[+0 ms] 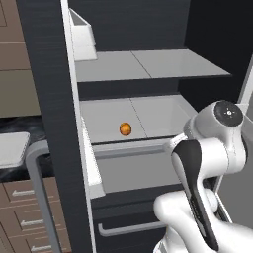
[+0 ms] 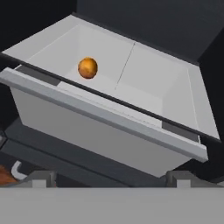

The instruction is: Pick the banana and peach from the fridge and place them inside the tupperware on the counter.

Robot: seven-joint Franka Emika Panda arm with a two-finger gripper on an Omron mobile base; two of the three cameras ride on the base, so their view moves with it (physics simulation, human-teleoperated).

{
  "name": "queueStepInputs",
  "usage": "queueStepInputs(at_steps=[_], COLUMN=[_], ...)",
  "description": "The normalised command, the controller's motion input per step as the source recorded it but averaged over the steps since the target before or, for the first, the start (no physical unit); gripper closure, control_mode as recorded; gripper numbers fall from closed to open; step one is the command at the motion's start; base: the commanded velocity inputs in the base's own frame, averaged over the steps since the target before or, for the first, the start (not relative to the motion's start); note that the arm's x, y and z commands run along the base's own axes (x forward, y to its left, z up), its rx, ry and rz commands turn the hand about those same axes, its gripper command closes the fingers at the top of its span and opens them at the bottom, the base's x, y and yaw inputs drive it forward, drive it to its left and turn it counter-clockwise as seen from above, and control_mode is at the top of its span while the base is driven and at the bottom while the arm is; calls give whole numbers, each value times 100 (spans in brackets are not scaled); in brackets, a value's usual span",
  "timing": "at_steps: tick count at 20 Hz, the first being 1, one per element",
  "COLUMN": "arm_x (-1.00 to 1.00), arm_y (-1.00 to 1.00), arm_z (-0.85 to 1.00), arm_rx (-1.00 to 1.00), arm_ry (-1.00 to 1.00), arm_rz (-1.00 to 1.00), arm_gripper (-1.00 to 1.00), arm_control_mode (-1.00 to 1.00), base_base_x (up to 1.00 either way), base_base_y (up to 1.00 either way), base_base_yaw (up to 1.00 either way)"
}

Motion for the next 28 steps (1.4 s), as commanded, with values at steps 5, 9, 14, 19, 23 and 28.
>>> queueStepInputs(at_steps=[5, 9, 14, 19, 23, 28], arm_x=[32, 24, 20, 46, 61, 67], arm_y=[23, 18, 19, 23, 13, 11], arm_z=[-11, -6, -12, -21, -23, -23], arm_rx=[10, 12, 10, 1, 0, 2], arm_ry=[-11, -8, 0, 5, 10, 9], arm_rz=[0, 0, 0, 0, 0, 0], arm_gripper=[-100, -100, -100, -100, -100, -100], arm_control_mode=[-100, -100, -100, -100, -100, -100], base_base_x=[0, 0, 0, 0, 0, 0], base_base_y=[0, 0, 0, 0, 0, 0], base_base_yaw=[0, 0, 0, 0, 0, 0])
